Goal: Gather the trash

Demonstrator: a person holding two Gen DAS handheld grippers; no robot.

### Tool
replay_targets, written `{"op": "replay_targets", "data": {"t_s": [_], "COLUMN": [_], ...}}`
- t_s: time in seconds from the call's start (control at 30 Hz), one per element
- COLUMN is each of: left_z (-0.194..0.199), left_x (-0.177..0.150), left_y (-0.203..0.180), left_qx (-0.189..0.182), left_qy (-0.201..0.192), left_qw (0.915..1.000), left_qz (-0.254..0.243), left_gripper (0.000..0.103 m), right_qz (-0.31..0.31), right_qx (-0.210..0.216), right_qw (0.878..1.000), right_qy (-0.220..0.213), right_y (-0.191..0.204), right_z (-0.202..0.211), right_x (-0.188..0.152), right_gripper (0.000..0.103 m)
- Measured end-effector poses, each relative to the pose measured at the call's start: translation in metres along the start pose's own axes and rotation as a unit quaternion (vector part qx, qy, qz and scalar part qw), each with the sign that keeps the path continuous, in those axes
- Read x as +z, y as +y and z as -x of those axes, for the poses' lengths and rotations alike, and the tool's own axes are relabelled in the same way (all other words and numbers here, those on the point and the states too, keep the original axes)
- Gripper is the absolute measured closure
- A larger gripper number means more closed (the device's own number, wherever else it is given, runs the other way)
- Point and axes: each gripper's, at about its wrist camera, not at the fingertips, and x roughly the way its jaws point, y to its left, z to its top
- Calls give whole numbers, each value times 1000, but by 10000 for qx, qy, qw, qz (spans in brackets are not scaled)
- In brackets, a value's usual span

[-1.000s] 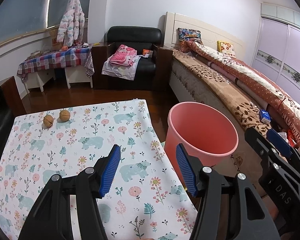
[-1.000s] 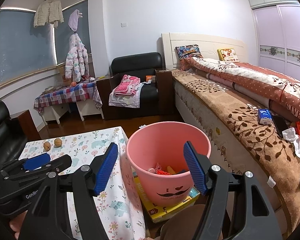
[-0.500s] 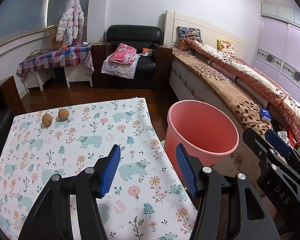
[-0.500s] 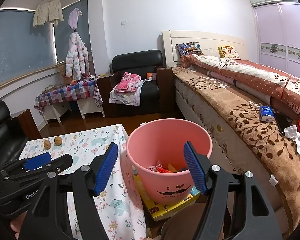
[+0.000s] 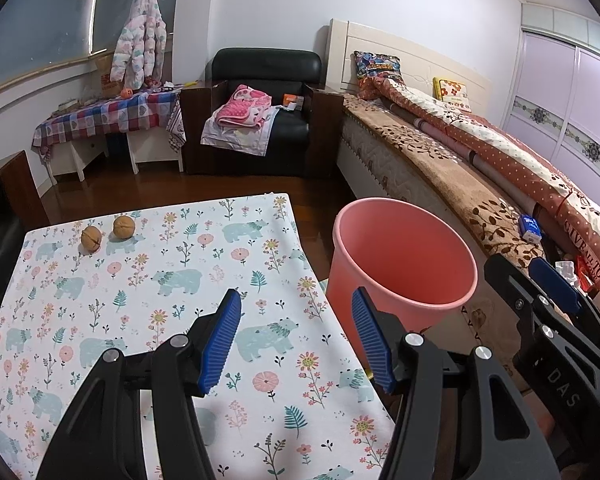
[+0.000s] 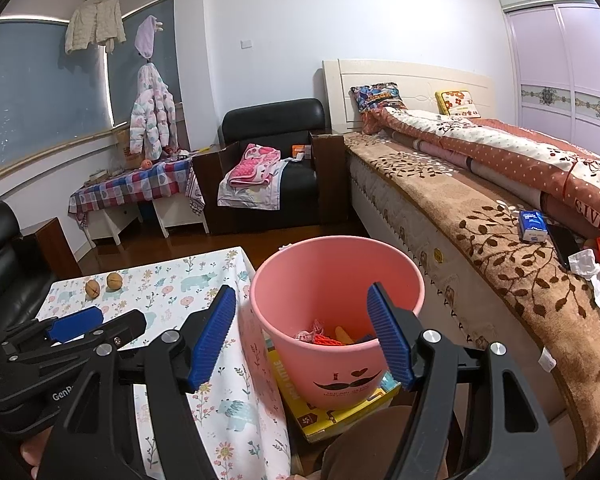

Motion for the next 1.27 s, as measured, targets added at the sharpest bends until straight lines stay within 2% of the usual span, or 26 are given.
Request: {"op": "replay_targets", "data": {"t_s": [1.03,1.27], "left_z": [-11,-26], "left_x": [-6,1], "left_y": [-4,15], "left_qx": [-34,67], "left_qy": [56,204], "left_qw": [10000,9997], "left_qz": [-28,143], "left_gripper": [46,46], "right_qz": [85,185], "right_qx": [-20,31], "right_qw": [9998,9992], "right_qy": [176,359], "right_y": [-1,7], "right_z": [-17,-31], "right_x": [-1,-3], "right_gripper": [35,35]}}
